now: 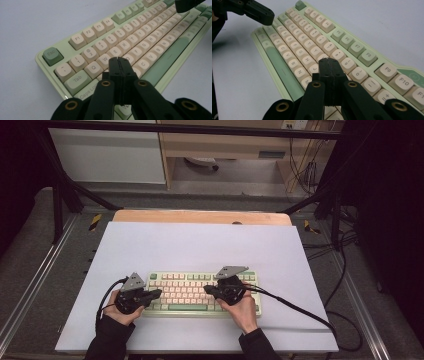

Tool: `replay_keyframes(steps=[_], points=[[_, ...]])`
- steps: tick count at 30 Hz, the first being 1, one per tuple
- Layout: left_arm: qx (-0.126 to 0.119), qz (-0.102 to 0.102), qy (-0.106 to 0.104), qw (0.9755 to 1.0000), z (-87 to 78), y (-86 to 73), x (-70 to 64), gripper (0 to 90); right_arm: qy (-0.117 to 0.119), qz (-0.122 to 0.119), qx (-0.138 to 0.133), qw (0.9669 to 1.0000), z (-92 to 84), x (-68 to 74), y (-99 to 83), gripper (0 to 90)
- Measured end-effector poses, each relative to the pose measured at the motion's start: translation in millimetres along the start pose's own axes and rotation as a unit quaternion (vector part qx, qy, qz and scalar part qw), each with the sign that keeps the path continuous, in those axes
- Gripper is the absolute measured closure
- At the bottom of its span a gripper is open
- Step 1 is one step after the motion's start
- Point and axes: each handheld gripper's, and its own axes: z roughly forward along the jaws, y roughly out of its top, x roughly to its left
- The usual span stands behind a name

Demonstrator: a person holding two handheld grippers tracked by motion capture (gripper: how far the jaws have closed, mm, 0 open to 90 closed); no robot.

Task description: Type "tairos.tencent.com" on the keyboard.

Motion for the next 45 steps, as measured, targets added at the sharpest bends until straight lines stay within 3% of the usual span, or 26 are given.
replay_keyframes(steps=[17,32,45], points=[[-0.006,0.006,0.002,1.0000,0.1,8.2,-5.9,89.6,-0.002,0.013,0.004,0.9999,-23.2,-9.5,-19.6,90.0],[-0.002,0.008,0.005,1.0000,15.2,20.0,-10.4,89.6,-0.007,0.021,0.004,0.9997,-38.7,-15.5,-35.8,90.0],[0.012,0.016,0.007,0.9998,40.0,29.8,-17.0,89.6,-0.007,0.027,0.000,0.9996,-45.2,-18.2,-42.1,90.0]])
